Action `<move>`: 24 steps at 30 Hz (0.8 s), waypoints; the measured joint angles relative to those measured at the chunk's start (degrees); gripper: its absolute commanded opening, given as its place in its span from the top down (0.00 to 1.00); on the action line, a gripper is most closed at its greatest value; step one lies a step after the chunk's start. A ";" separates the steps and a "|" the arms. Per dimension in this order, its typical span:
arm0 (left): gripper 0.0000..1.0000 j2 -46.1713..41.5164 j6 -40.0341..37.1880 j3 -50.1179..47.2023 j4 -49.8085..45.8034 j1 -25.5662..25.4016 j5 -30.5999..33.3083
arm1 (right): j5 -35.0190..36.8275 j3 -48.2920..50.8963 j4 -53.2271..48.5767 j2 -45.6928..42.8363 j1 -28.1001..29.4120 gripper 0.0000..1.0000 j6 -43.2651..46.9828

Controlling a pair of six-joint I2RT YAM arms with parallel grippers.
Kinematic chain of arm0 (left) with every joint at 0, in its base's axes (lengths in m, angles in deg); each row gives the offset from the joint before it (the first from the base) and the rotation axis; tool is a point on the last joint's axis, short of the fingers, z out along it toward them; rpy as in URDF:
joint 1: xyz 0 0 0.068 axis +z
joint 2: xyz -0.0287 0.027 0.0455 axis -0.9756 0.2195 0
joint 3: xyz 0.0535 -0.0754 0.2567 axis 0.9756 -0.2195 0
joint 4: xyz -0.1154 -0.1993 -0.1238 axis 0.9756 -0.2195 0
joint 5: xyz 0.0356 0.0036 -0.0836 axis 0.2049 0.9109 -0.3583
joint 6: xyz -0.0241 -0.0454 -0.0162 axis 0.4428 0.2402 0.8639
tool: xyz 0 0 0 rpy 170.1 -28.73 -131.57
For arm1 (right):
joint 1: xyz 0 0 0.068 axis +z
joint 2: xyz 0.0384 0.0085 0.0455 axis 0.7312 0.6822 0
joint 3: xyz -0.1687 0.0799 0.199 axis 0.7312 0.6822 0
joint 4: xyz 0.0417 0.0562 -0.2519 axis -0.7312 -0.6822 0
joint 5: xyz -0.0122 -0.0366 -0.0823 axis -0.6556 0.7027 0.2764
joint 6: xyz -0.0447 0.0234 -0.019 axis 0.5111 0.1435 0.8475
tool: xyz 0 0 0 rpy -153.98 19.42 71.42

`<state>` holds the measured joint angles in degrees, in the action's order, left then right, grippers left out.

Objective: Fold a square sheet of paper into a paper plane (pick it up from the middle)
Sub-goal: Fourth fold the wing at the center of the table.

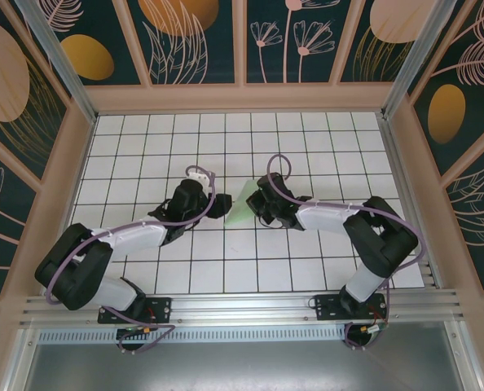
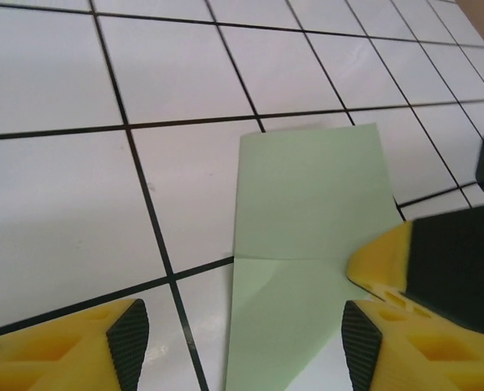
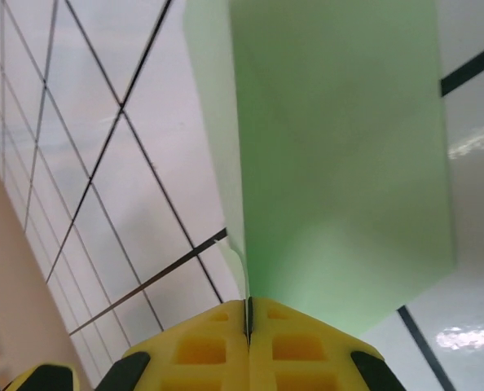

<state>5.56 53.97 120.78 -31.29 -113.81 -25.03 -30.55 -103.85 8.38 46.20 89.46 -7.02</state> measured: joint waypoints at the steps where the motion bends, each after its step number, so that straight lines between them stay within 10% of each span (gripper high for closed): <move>1: 0.34 0.00 -1.20 -1.36 1.90 0.00 -0.46 | -0.07 -0.17 -0.24 0.42 -0.11 1.00 -0.17; 24: 0.46 13.94 -20.87 -3.78 23.15 -0.02 -11.45 | -7.85 -4.63 -3.56 2.49 -4.83 1.00 -1.16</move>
<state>19.51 33.10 116.99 -8.14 -113.83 -36.48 -38.40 -108.49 4.82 48.69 84.63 -8.18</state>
